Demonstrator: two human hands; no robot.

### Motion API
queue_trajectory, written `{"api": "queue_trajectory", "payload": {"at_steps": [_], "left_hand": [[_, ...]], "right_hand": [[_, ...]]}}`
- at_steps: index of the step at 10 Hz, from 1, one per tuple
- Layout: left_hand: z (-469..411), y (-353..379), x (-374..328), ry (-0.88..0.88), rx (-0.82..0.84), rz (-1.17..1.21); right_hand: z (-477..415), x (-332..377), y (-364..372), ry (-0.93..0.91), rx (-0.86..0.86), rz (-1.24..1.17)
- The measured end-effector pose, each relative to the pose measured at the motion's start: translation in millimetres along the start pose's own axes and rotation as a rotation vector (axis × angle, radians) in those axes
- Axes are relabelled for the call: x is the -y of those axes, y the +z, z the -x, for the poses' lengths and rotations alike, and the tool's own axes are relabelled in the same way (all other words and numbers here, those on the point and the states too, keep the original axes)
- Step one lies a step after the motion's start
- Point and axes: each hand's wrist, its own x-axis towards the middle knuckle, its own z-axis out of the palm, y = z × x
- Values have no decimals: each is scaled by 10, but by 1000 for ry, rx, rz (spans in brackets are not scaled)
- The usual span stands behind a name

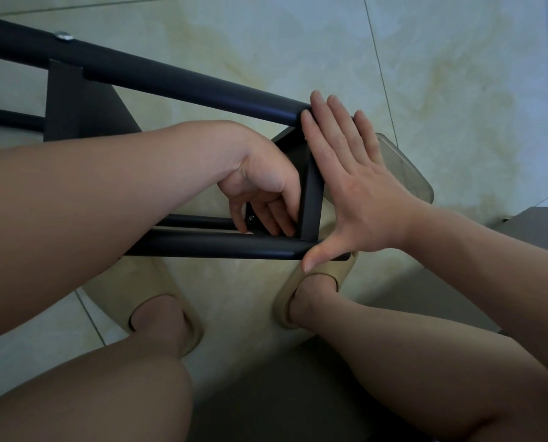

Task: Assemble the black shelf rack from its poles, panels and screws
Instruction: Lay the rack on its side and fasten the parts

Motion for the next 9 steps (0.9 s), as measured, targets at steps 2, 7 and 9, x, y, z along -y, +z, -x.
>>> {"api": "queue_trajectory", "payload": {"at_steps": [2, 7, 9], "left_hand": [[-14, 16, 5, 16, -46, 0], [-28, 16, 7, 7, -50, 7], [-9, 2, -1, 12, -12, 21]], "right_hand": [[1, -4, -3, -1, 3, -3], [0, -1, -5, 1, 5, -7], [1, 1, -1, -3, -2, -6]]}}
